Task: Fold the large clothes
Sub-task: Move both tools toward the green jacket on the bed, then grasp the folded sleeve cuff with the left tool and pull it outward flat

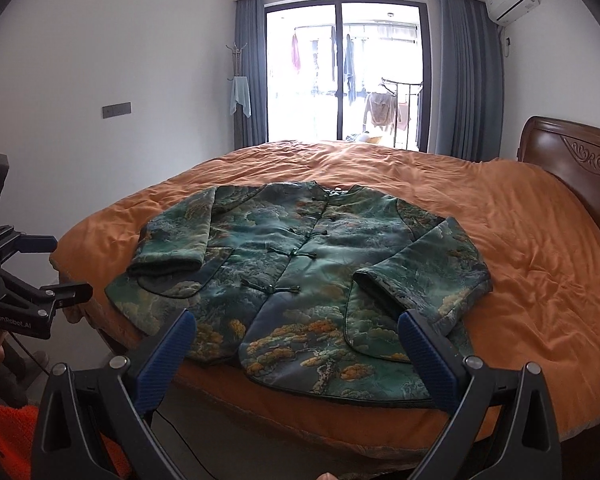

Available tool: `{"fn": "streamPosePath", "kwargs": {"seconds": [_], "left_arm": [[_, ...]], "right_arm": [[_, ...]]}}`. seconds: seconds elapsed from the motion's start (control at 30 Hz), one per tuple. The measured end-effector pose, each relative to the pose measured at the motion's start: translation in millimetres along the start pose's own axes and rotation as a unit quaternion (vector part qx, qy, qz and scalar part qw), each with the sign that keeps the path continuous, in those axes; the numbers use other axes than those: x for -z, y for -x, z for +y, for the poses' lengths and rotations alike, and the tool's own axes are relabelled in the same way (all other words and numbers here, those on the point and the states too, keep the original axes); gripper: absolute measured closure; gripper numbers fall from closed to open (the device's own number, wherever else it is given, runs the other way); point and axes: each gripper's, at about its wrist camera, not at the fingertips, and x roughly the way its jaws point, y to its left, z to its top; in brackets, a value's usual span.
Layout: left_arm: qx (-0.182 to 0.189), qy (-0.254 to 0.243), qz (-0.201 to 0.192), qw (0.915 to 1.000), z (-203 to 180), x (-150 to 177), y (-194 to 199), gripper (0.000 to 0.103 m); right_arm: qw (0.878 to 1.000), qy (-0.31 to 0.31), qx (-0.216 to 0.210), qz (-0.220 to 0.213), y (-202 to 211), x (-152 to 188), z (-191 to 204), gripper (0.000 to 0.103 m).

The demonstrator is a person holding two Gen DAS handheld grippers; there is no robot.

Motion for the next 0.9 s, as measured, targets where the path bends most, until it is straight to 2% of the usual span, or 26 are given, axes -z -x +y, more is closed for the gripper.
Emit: {"fn": "streamPosePath", "kwargs": {"seconds": [0.1,0.2,0.27,0.3,0.4,0.47,0.6,0.67,0.7,0.73,0.77,0.8,0.9], "left_arm": [[0.011,-0.011,-0.002,0.9999,1.5,1.1,-6.0,0.000],[-0.001,-0.064,-0.022,0.9977,13.5,11.1,-14.8,0.000],[-0.016,-0.100,-0.026,0.9946,29.5,16.7,-29.1,0.000],[-0.012,-0.111,-0.023,0.9935,39.1,17.7,-37.5,0.000],[0.007,-0.136,-0.005,0.9906,64.1,8.0,-69.4,0.000],[0.036,-0.145,0.004,0.9888,70.7,-5.5,-91.1,0.000],[0.072,-0.206,0.019,0.9756,55.7,-25.2,-142.7,0.000],[0.083,-0.220,0.040,0.9712,54.9,-31.6,-169.2,0.005],[0.090,-0.219,0.053,0.9701,56.6,-34.4,-179.8,0.020],[0.106,-0.212,0.072,0.9690,60.6,-37.5,-189.6,0.046],[0.131,-0.195,0.088,0.9680,67.2,-39.9,-196.6,0.063],[0.154,-0.175,0.096,0.9677,74.7,-43.0,-198.3,0.091],[0.188,-0.117,0.077,0.9722,104.3,-55.6,-178.5,0.094]], "right_arm": [[1.000,-0.008,0.006,0.017,-9.9,6.3,-5.0,0.000],[0.999,-0.025,0.006,0.034,-18.5,8.8,-8.3,0.000],[0.999,-0.033,0.003,0.030,-15.2,8.6,-8.6,0.000],[0.999,-0.035,0.004,0.027,-12.5,8.5,-8.0,0.000],[0.999,-0.026,0.009,0.030,-9.3,12.9,-4.5,0.000],[0.999,-0.022,0.013,0.048,-13.4,17.5,-1.1,0.000],[0.996,-0.036,0.003,0.080,-24.6,21.5,5.6,0.000],[0.996,-0.041,-0.007,0.078,-23.6,17.9,11.1,0.000],[0.996,-0.041,-0.013,0.073,-21.7,15.6,14.2,0.000],[0.997,-0.037,-0.016,0.068,-19.7,15.0,18.2,0.000],[0.997,-0.032,-0.018,0.064,-18.2,13.2,22.1,0.000],[0.998,-0.026,-0.018,0.063,-17.6,12.4,25.6,0.000],[0.998,-0.009,-0.019,0.063,-17.5,13.6,34.4,0.000]]}}
